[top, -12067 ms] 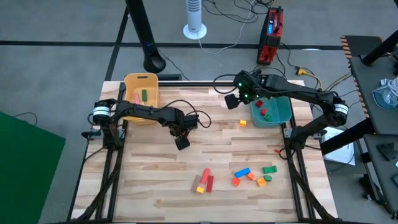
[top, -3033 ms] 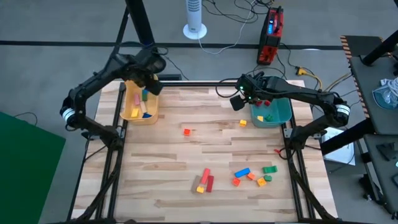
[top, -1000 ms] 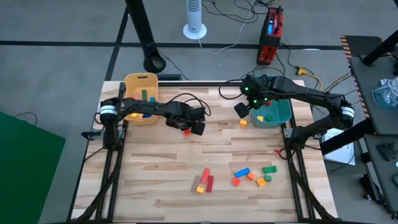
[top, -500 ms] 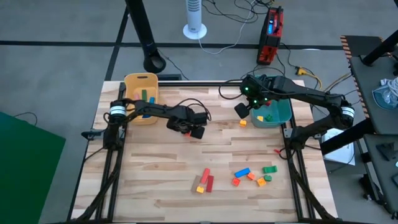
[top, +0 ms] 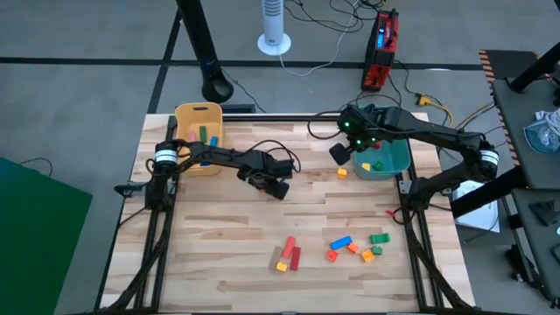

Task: Sort blocks by size
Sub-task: Put the orange game piece into the blue bin

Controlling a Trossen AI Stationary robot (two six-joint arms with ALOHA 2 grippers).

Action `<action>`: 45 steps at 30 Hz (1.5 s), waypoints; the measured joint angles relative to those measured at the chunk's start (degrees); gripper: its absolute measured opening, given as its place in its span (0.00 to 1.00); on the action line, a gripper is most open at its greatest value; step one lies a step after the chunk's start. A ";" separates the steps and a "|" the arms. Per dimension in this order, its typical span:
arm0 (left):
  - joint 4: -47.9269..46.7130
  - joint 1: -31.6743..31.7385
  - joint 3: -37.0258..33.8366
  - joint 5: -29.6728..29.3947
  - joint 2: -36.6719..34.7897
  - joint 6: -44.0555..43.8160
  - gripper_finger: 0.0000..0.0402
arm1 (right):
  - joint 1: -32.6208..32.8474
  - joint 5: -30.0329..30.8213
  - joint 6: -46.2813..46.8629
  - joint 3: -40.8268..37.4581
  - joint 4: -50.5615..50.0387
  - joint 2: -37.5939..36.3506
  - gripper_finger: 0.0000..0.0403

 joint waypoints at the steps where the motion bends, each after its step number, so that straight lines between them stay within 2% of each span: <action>1: -0.10 0.02 0.00 0.19 0.00 0.81 0.30 | -0.02 0.04 0.01 -0.02 0.39 0.00 0.85; 8: -0.99 0.71 0.28 6.57 -3.08 8.87 0.30 | 0.00 0.06 0.36 -0.02 2.45 0.04 0.85; 15: 7.10 3.89 0.11 9.41 -17.25 21.59 0.30 | 3.70 0.07 -4.06 0.51 13.28 -1.84 0.82; 18: 14.20 8.11 -1.08 15.90 -24.85 25.17 0.30 | 7.40 -0.09 -4.09 2.28 19.97 -3.86 0.80; 22: 26.62 15.19 -3.50 31.46 -32.86 28.30 0.30 | 14.30 3.59 -7.15 5.92 26.91 -5.18 0.76; 25: 37.10 20.01 -6.30 41.73 -36.56 26.15 0.30 | 20.35 11.19 -13.34 7.87 32.92 -4.44 0.74; 29: 48.37 23.05 -10.30 49.16 -38.87 20.37 0.30 | 26.91 21.00 -25.06 11.20 37.49 -0.62 0.70; 33: 64.25 23.21 -13.16 55.95 -38.98 9.74 0.30 | 29.57 24.78 -34.65 15.51 42.34 4.04 0.68; 37: 77.09 23.28 -14.56 58.57 -37.86 1.01 0.30 | 29.50 26.50 -41.87 21.05 42.87 9.03 0.66; 40: 78.38 23.28 -15.22 58.55 -37.45 -0.18 0.30 | 29.49 29.31 -45.41 25.00 42.56 12.64 0.65; 45: 78.58 23.28 -15.61 58.55 -37.33 -0.20 0.30 | 29.35 30.44 -50.11 31.40 42.40 17.55 0.68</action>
